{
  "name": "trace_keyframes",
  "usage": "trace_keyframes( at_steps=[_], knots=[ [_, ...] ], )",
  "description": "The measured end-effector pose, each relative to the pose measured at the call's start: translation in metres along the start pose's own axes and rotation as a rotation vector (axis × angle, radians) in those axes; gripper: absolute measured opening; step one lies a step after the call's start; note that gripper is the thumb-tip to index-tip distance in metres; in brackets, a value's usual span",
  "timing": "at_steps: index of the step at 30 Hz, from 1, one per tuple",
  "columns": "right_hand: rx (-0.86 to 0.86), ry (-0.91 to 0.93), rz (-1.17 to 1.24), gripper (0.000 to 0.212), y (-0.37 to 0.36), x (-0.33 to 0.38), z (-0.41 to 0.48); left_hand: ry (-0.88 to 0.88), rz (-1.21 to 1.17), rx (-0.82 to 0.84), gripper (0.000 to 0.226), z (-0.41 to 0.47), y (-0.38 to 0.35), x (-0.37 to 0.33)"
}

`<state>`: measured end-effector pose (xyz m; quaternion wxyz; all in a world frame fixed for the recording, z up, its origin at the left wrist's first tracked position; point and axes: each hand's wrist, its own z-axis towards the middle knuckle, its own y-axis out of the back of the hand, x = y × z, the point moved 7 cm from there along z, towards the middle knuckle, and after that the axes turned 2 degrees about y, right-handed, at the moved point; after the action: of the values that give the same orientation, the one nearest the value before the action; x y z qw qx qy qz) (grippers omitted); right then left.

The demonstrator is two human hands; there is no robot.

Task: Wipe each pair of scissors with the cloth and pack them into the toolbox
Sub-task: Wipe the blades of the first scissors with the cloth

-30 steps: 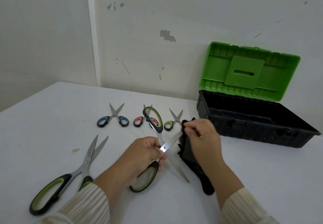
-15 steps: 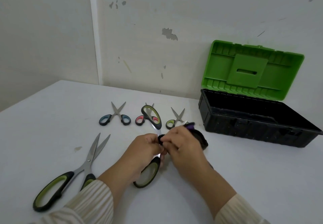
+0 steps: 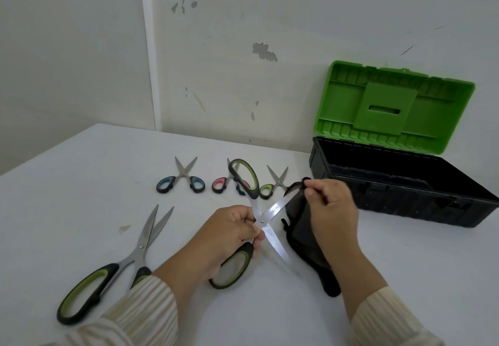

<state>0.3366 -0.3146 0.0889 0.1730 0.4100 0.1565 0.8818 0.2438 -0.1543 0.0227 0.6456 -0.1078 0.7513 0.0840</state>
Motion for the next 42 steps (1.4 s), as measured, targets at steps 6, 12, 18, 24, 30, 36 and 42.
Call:
trace_keyframes(
  at_steps=[6,12,18,24,30,36,42],
  knots=[
    [0.346,0.264,0.064,0.015,-0.028,0.045,-0.037,-0.025,0.014,-0.026,0.016,-0.002,0.002,-0.005],
    [0.113,0.135,0.018,0.016,-0.016,0.024,-0.012,-0.034,0.012,-0.029,0.020,-0.009,0.002,-0.013],
    [0.164,-0.088,0.316,0.017,0.014,0.016,-0.007,-0.744,0.792,-0.365,0.020,-0.030,0.004,-0.054],
    [0.616,-0.510,0.454,0.069,-0.033,0.008,-0.032,-0.874,1.138,-0.397,0.045,-0.023,-0.002,-0.038],
    [0.648,-0.450,0.294,0.020,-0.019,0.010,-0.028,-0.488,0.772,-0.488,0.016,-0.020,0.017,-0.042],
    [0.720,-0.315,0.220,0.020,-0.022,0.018,-0.029,0.042,0.220,-0.080,0.017,-0.005,0.021,-0.010],
    [0.528,-0.316,0.154,0.018,-0.015,-0.001,-0.019,0.101,-0.006,-0.038,0.020,-0.009,0.021,-0.009]
  ],
)
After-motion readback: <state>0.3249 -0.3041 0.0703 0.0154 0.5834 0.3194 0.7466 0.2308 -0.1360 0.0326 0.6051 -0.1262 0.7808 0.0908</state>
